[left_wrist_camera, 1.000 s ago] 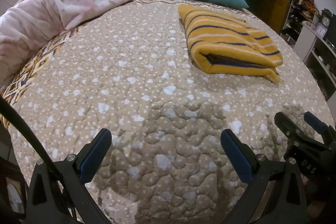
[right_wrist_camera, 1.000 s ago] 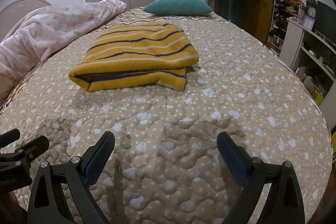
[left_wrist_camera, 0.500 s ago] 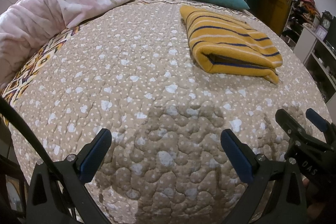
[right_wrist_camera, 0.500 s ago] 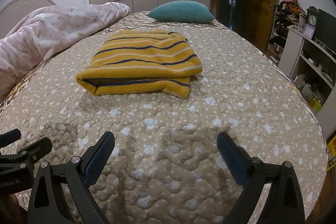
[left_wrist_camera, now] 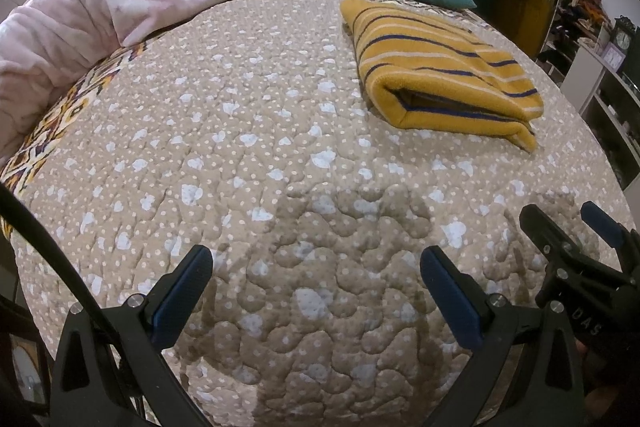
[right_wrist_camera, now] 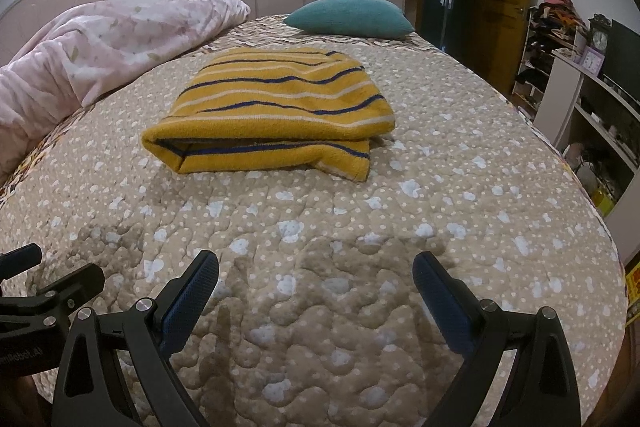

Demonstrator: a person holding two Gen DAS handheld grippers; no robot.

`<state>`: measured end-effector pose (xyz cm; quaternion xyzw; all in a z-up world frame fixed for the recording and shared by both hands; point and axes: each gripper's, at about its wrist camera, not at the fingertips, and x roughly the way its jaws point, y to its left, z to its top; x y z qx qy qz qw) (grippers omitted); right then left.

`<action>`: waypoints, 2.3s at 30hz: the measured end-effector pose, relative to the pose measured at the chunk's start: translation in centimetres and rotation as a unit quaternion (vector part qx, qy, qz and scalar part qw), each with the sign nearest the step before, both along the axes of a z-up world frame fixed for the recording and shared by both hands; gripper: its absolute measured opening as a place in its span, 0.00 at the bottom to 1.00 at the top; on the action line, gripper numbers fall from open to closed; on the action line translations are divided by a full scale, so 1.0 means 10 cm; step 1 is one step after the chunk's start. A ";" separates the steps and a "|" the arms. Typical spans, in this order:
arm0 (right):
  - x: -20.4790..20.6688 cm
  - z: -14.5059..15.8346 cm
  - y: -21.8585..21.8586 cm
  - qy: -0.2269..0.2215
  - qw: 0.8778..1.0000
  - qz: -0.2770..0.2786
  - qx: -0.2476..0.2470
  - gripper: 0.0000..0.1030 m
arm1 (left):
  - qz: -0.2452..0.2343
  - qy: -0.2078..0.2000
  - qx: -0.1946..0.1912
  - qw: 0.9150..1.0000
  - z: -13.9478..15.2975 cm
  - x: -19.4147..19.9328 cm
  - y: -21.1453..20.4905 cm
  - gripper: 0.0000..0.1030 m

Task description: Fold small clothes

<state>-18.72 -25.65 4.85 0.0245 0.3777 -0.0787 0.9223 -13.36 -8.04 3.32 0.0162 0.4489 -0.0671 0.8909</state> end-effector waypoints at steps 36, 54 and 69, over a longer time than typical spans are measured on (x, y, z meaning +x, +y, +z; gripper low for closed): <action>0.06 -0.05 0.00 0.007 1.000 0.004 -0.004 0.97 | 0.000 0.012 0.002 1.000 -0.05 0.05 -0.01 1.00; 0.06 -0.05 -0.01 0.008 1.000 0.005 -0.005 0.97 | 0.001 0.013 0.002 1.000 -0.07 0.04 0.00 1.00; 0.04 -0.08 0.00 0.008 1.000 0.007 -0.007 0.97 | 0.001 0.012 0.003 1.000 -0.07 0.04 0.00 1.00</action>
